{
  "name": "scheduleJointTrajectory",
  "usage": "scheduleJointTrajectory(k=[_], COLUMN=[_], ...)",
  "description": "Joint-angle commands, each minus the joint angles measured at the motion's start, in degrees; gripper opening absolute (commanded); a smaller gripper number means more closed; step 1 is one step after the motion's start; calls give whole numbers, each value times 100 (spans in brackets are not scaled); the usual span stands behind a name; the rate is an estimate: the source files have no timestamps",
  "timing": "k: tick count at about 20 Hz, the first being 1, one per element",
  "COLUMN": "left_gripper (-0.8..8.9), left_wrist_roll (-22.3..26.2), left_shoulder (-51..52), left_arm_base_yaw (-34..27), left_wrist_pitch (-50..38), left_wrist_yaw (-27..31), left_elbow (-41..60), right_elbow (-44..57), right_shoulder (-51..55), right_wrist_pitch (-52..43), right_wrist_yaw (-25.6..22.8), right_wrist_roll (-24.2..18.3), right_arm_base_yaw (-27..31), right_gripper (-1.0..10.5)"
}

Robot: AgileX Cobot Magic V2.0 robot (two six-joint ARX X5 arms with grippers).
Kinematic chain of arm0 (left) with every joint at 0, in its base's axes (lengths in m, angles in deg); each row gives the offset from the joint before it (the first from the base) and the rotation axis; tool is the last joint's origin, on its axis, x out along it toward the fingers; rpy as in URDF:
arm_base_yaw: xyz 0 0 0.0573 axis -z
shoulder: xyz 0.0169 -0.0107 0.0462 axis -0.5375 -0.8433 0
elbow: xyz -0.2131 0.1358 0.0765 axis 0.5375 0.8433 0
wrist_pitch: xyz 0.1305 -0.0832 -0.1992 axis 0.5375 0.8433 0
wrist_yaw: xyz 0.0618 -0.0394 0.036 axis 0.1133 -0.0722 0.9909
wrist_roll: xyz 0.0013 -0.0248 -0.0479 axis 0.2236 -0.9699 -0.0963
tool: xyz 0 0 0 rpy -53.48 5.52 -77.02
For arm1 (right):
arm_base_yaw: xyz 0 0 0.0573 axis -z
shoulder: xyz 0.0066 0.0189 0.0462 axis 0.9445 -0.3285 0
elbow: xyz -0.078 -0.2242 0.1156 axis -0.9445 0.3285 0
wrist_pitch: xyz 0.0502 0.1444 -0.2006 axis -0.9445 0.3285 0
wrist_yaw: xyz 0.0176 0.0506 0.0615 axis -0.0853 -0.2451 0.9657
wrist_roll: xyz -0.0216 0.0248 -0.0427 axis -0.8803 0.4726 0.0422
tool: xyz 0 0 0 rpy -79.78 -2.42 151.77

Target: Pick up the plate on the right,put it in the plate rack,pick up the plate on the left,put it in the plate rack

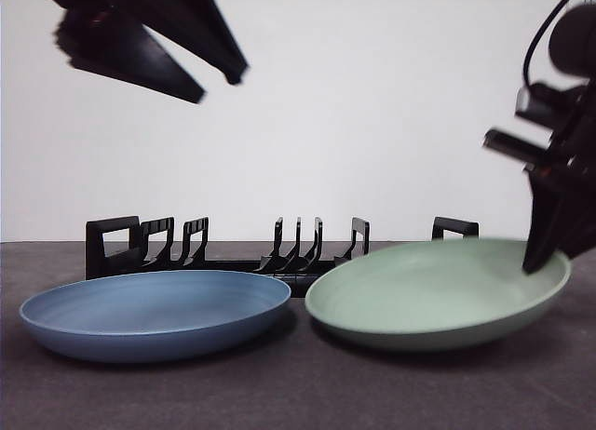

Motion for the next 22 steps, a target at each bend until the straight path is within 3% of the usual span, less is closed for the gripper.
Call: scheduleJointTrajectory(k=[1, 6, 10, 22], left_gripper=[346, 346, 346, 345], left_wrist_roll=[763, 1790, 2457, 3049], left_shoulder=[-192, -566, -887, -1259], left_arm_base_yaw=[496, 1419, 2065, 2140], left_wrist_pitch=[0, -81, -304, -774], left_wrist_yaw=[195, 796, 1622, 2081], left_elbow=[-7, -39, -55, -55], right_elbow=[-210, -723, -1027, -1134], right_shoulder=[236, 354, 354, 363], right_wrist_pitch=[173, 874, 1207, 1403], right_wrist_yaw=[35, 111, 649, 1257], right_wrist_roll=[105, 101, 72, 9], right_arm_base_yaw=[7, -55, -142, -396], right_gripper=[-17, -17, -17, -17])
